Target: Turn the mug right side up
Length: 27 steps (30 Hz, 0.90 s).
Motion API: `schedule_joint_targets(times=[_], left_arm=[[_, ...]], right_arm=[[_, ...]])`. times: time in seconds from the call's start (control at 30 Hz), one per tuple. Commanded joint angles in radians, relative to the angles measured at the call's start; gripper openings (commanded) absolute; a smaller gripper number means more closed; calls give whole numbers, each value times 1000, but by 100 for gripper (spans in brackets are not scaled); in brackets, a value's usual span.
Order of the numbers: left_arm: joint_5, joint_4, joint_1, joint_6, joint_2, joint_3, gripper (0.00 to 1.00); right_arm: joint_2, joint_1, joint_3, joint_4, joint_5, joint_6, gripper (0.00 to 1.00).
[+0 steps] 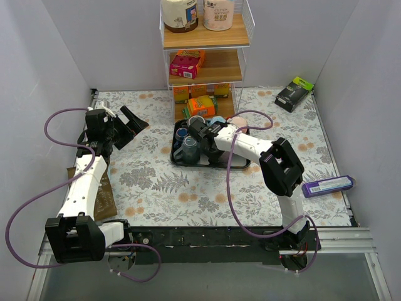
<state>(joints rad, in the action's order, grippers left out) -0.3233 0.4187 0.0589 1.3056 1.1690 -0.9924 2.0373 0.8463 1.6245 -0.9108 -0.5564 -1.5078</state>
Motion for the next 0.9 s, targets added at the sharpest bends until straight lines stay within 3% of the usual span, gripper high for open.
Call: schedule_joint_targets(times=[0.0, 0.07, 0.2, 0.5, 0.77, 0.87], left_arm=[[-8, 11, -8, -11, -12, -25, 98], [-7, 11, -7, -11, -14, -23, 98], [-8, 8, -7, -12, -17, -22, 98], [-75, -41, -16, -2, -42, 24, 98], [-396, -179, -45, 35, -43, 78, 98], [-480, -250, -126, 56, -43, 95, 98]], right_arm=[[-45, -1, -5, 7, -76, 11, 31], [-46, -1, -6, 12, -77, 24, 24], [-49, -3, -8, 27, -73, 40, 2], [-170, -1, -17, 99, -65, 159, 1], [-472, -1, -201, 369, 49, 386, 1], [-587, -4, -221, 404, 61, 464, 1]])
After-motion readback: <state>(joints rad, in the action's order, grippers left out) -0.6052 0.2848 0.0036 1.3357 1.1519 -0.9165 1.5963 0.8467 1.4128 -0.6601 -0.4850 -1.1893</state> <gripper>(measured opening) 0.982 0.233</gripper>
